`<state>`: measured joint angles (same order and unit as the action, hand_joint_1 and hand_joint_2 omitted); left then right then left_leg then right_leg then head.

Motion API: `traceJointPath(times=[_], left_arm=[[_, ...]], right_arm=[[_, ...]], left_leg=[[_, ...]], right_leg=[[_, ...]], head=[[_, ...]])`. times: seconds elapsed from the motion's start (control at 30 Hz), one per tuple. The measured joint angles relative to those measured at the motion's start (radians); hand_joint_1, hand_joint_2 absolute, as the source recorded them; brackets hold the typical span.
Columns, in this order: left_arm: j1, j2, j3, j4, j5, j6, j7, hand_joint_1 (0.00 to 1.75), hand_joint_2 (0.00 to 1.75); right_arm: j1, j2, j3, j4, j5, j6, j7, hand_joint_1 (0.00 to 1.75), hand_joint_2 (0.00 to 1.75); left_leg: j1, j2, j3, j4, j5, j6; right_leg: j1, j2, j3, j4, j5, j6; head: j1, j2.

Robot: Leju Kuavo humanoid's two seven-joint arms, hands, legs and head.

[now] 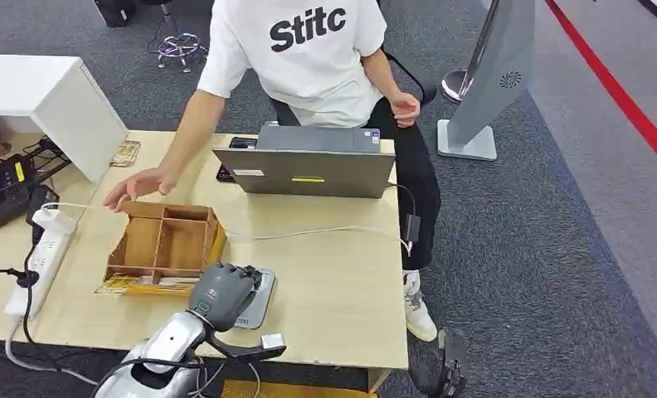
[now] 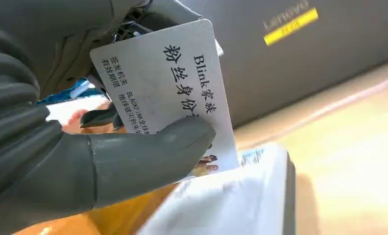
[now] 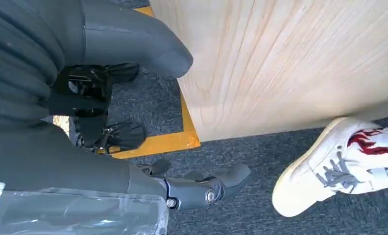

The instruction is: Pass the card to the sensor for recognition and then transmit it.

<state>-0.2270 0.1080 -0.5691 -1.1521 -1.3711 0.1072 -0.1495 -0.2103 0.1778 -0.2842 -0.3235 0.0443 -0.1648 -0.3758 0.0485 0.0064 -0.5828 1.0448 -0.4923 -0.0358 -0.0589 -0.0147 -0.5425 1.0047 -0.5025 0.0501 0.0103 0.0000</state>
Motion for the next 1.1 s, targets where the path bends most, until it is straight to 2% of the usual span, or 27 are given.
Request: traceJointPath(times=[0.2,0.43,0.7,0.97,1.1], left_arm=[[-0.006,0.0,-0.001,0.014,0.038,0.041,0.012,1.75,1.75],[-0.049,0.012,0.012,-0.027,0.067,0.043,0.013,1.75,1.75],[-0.127,0.041,0.093,-0.087,0.09,0.03,0.025,1.75,1.75],[-0.179,0.069,0.2,-0.096,0.107,0.018,0.036,1.75,1.75],[-0.179,0.069,0.202,-0.096,0.108,0.019,0.036,1.75,1.75]], right_arm=[[0.0,0.0,0.004,0.0,-0.003,0.0,0.001,0.0,1.75],[0.0,0.0,0.016,0.0,-0.003,0.0,-0.001,0.0,1.75],[0.0,0.0,0.022,0.003,-0.003,0.0,-0.001,0.0,1.75],[0.0,0.0,0.031,0.007,-0.016,0.0,0.002,0.0,1.75],[0.0,0.0,0.031,0.007,-0.017,0.0,0.002,0.0,1.75]], left_leg=[[0.0,0.0,0.0,0.0,0.0,0.0],[0.0,0.0,0.0,0.0,0.001,0.001],[0.0,0.0,0.0,0.0,0.001,0.001],[0.0,0.0,0.0,0.0,0.001,0.001],[0.0,0.0,0.0,0.0,0.001,0.001]], right_leg=[[0.0,0.0,0.0,0.0,0.0,0.0],[0.0,0.0,0.0,0.0,0.0,0.0],[0.0,0.0,0.0,0.0,0.001,0.0],[0.0,0.0,0.0,0.0,0.001,0.001],[0.0,0.0,0.0,0.0,0.001,0.001]], head=[[0.0,0.0],[0.0,0.0],[0.0,0.0],[0.0,0.0],[0.0,0.0]])
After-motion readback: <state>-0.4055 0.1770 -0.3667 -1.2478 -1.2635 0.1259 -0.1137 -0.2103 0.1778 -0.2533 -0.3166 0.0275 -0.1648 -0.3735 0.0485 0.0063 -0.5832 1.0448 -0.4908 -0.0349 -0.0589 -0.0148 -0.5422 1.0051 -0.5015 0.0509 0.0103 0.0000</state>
